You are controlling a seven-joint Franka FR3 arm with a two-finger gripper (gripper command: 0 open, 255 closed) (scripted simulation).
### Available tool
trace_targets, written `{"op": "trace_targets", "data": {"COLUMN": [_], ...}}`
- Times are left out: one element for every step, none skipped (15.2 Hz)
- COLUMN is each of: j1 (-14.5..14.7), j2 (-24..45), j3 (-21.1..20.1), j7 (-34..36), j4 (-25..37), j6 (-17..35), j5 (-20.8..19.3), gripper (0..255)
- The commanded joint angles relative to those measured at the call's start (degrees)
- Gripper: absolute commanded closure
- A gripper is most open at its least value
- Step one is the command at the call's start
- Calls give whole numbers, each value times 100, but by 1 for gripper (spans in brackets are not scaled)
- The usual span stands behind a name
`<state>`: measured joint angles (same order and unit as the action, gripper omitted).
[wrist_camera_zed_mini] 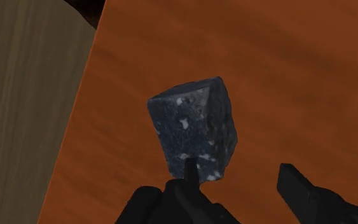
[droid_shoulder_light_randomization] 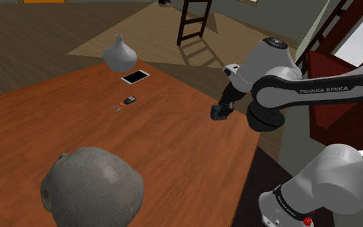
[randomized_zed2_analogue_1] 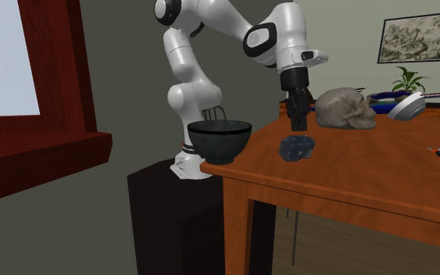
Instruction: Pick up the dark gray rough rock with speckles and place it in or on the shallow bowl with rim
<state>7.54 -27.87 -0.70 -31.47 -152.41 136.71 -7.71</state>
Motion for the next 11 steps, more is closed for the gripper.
{"op": "trace_targets", "data": {"j1": [242, 331, 362, 323, 296, 289, 289, 290, 291, 292, 295], "j2": [756, 1335, 1974, 2250, 2260, 2271, 2283, 2296, 2310, 2326, 2354], "j3": [652, 957, 1186, 1224, 1196, 1187, 1184, 1183, 1181, 1180, 1179], "j7": [-1215, -1855, -2448, -2681, -2685, -2688, -2691, -2694, -2697, -2700, -2706], "j4": [998, 1705, 2454, 2771, 2702, 2635, 2569, 2503, 2439, 2377, 2280], "j6": [-1150, -1882, -2632, -2943, -2865, -2787, -2710, -2631, -2553, -2475, -2351], "j5": [439, 682, 901, 984, 990, 994, 998, 1003, 1007, 1012, 1021], "gripper": [0, 0, 0, 0, 0, 0, 0, 0, 0, 0, 0]}}
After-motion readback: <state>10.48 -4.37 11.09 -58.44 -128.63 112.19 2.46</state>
